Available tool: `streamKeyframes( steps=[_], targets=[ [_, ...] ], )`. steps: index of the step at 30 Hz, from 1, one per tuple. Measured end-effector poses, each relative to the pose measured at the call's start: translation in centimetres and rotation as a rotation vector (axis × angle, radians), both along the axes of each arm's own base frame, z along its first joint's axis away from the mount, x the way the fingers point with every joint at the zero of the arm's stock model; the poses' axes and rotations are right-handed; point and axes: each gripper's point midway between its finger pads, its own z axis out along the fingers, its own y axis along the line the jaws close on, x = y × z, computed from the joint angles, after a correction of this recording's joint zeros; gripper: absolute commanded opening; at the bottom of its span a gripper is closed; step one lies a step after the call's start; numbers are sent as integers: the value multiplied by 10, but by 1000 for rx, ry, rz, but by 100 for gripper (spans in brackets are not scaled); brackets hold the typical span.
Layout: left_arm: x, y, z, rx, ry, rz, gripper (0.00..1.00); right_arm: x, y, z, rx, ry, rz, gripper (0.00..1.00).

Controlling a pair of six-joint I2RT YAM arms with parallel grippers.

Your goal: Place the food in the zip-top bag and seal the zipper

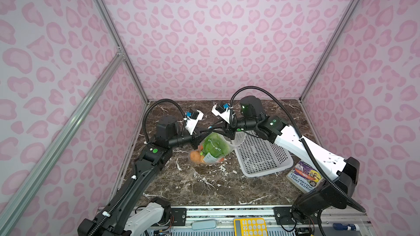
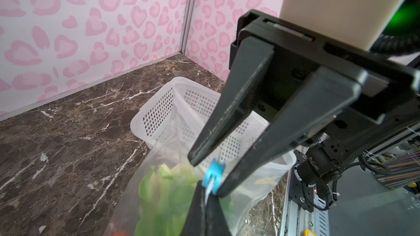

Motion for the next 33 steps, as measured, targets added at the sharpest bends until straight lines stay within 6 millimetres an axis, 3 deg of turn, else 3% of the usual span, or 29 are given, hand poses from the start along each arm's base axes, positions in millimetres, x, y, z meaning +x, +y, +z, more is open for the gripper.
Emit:
streamKeyframes(
  steps=[4,16,33],
  targets=[
    [1,1,0,2,-1,7,4,0,0,0,0,2,1,0],
    [0,10,-2,10,-17,58,4,2,-1,-7,-41,-5,-15,0],
    [9,29,-1,23,-41,178,4,9,-20,-25,-131,-50,-104,0]
  ],
)
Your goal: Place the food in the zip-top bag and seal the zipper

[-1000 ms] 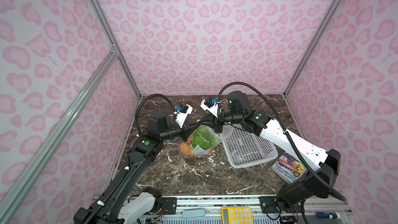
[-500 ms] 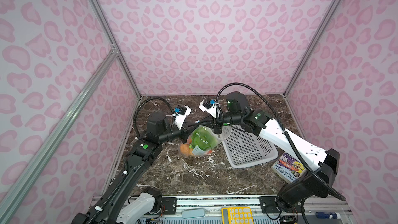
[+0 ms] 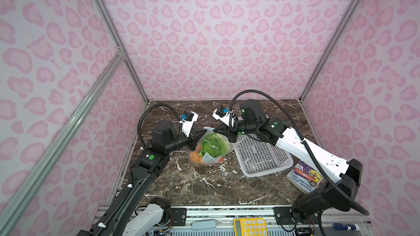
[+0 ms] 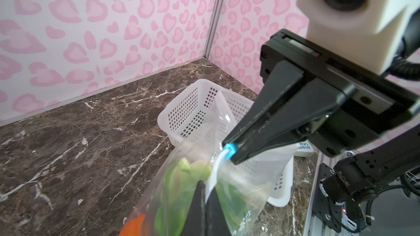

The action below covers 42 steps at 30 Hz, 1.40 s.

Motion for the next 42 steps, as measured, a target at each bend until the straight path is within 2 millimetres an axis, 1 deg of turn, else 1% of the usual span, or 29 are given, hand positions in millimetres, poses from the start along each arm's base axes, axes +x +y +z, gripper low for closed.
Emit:
streamKeyframes(
  steps=[6,9,13,18,22,29,34,42],
  targets=[
    [14,22,4,-6,-6,103,4,3,-9,-4,-39,-19,-41,0],
    [18,29,4,-14,3,133,4,4,-14,-6,-54,-22,-59,0],
    [25,40,2,-16,14,181,4,4,-20,-17,-84,-15,-77,0],
    [36,56,-2,-21,36,256,4,3,-29,-20,-106,-23,-107,0],
    [43,64,-6,-26,60,295,4,0,-40,-24,-128,-20,-131,0],
    [49,70,-11,-33,85,323,4,-6,-63,-32,-154,-14,-174,0],
    [50,70,-13,-36,95,326,4,-10,-80,-36,-160,-3,-219,0],
    [54,68,-17,-35,112,317,4,-12,-102,-41,-167,15,-270,0]
  ],
)
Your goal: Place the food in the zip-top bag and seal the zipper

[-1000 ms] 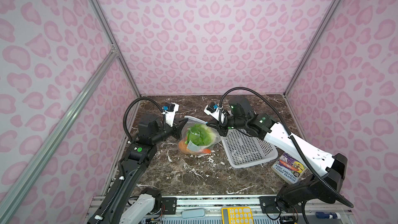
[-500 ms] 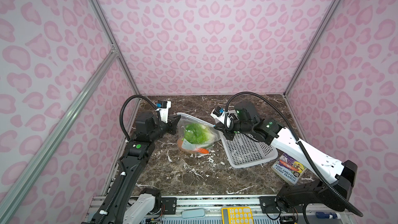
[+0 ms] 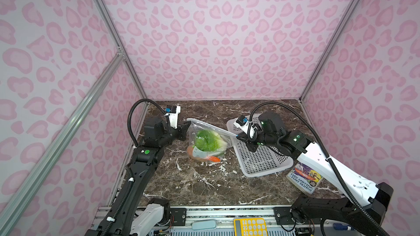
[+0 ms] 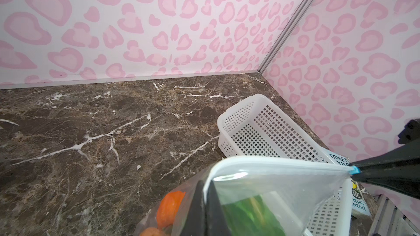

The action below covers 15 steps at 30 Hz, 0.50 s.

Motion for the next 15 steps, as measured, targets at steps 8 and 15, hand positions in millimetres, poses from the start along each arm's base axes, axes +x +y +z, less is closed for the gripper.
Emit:
streamKeyframes(
  steps=[8,15],
  targets=[
    [0,-2,-2,-4,7,-11,4,1,-7,-1,-3,4,-21,0],
    [0,-3,0,-7,6,-18,4,2,-10,-3,-8,10,-28,0]
  ],
)
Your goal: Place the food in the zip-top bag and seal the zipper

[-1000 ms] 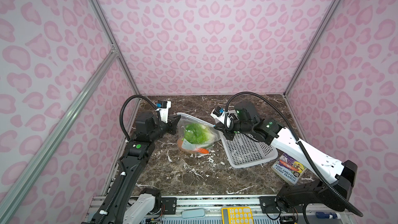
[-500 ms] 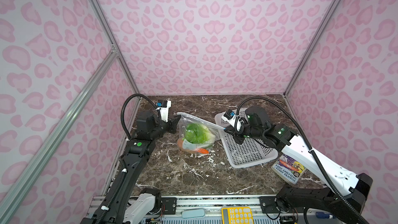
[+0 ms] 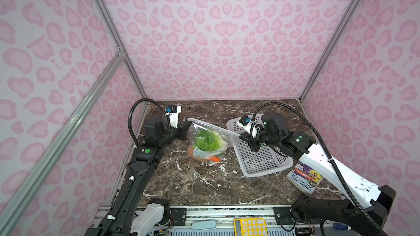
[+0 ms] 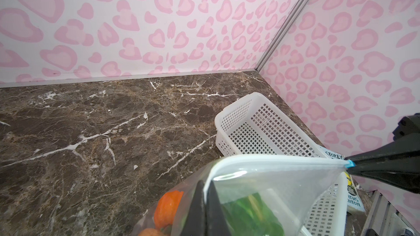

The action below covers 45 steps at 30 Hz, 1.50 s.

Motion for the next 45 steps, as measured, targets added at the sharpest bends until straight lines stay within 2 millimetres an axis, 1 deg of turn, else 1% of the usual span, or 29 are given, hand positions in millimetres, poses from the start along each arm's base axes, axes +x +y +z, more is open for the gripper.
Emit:
streamKeyframes(
  steps=[8,9,10,11,12,13,15,17,19,20,22,24,27,29,31,33,34,36,38,39,40,44,45],
  targets=[
    [-1,-1,1,-3,-1,-9,4,0,-1,-1,-2,7,-3,0],
    [-1,-2,1,-6,1,-9,4,-1,-1,-2,2,13,-5,2],
    [0,-2,0,-10,5,-11,4,-1,0,-2,9,22,-6,11],
    [0,-2,0,-11,7,-13,4,-2,1,-2,17,30,-5,21],
    [2,-2,-1,-12,9,-12,4,-2,3,-2,30,41,-11,34],
    [3,-2,-1,-15,10,-11,4,-1,5,-1,48,57,-18,44],
    [5,-4,-1,-23,11,-15,4,-1,11,4,82,75,-13,56],
    [6,-5,-1,-32,13,-20,4,1,17,17,126,70,-10,63],
    [6,-7,0,-36,9,-30,4,5,23,34,184,47,-14,73],
    [6,-7,1,-38,6,-34,4,7,25,41,201,30,-11,76],
    [5,-9,2,-42,6,-43,4,12,29,48,228,12,-10,77],
    [5,-9,2,-46,8,-47,4,19,35,50,241,17,-15,77],
    [4,-11,2,-50,11,-55,4,29,50,47,237,30,-3,77],
    [4,-11,2,-52,12,-58,4,32,64,42,226,44,17,76],
    [5,-11,2,-53,13,-60,4,32,77,36,208,56,42,74],
    [5,-12,2,-53,15,-62,4,32,90,26,183,77,64,68],
    [5,-12,2,-53,15,-62,4,32,97,21,168,84,77,64],
    [5,-12,2,-53,15,-62,4,31,107,15,148,99,97,49],
    [5,-12,2,-53,13,-62,4,31,115,10,130,112,111,24],
    [5,-12,3,-53,13,-62,4,32,118,8,125,120,114,3],
    [5,-12,3,-53,13,-62,4,33,120,7,121,124,115,0],
    [5,-11,4,-53,11,-59,4,37,124,4,114,161,94,0],
    [5,-11,4,-53,9,-58,8,37,125,4,120,173,89,0]
  ],
)
